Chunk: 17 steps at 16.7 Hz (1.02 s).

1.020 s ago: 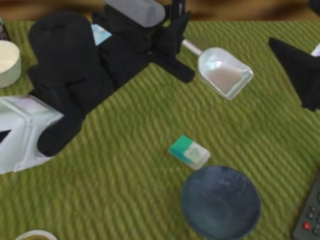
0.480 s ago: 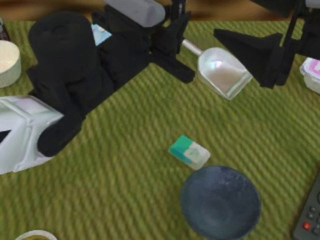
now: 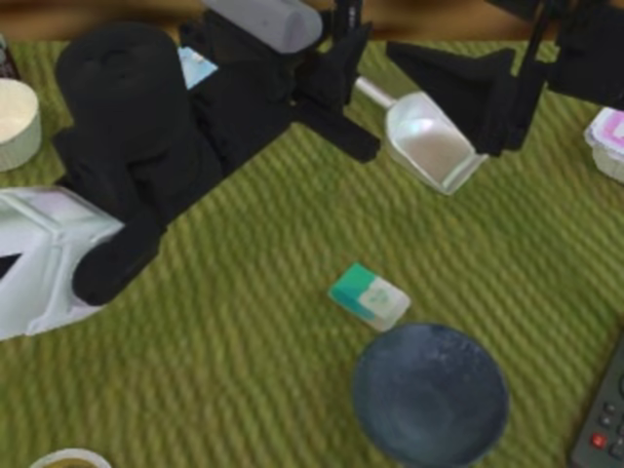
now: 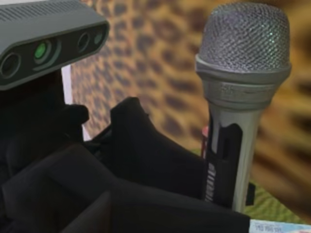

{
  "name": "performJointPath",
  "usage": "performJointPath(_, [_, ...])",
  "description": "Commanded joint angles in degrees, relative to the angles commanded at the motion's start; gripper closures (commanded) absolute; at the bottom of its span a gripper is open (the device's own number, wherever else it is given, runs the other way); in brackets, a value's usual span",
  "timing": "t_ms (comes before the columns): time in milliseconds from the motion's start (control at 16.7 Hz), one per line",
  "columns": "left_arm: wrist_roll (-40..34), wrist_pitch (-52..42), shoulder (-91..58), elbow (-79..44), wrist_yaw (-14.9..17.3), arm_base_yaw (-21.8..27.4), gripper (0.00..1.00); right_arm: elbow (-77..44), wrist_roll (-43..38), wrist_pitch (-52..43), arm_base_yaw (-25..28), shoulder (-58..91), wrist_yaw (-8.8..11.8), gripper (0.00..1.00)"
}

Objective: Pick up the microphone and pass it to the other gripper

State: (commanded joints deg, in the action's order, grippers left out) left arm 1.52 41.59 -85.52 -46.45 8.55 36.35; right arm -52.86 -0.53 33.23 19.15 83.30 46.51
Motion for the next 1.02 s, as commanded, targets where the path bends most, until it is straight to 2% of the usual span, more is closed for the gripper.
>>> performJointPath(300, [0.0,0.0,0.0,0.0,0.0,0.0,1.0,-9.4,0.4,-0.4,7.0,9.3,-7.1,0.0])
performJointPath(420, [0.0,0.0,0.0,0.0,0.0,0.0,1.0,-11.9,0.5,-0.5,8.9,11.9,-9.1,0.0])
performJointPath(720, [0.0,0.0,0.0,0.0,0.0,0.0,1.0,-12.6,0.6,-0.6,9.4,12.5,-9.6,0.0])
performJointPath(1020, [0.0,0.0,0.0,0.0,0.0,0.0,1.0,-12.6,0.6,-0.6,9.4,12.5,-9.6,0.38])
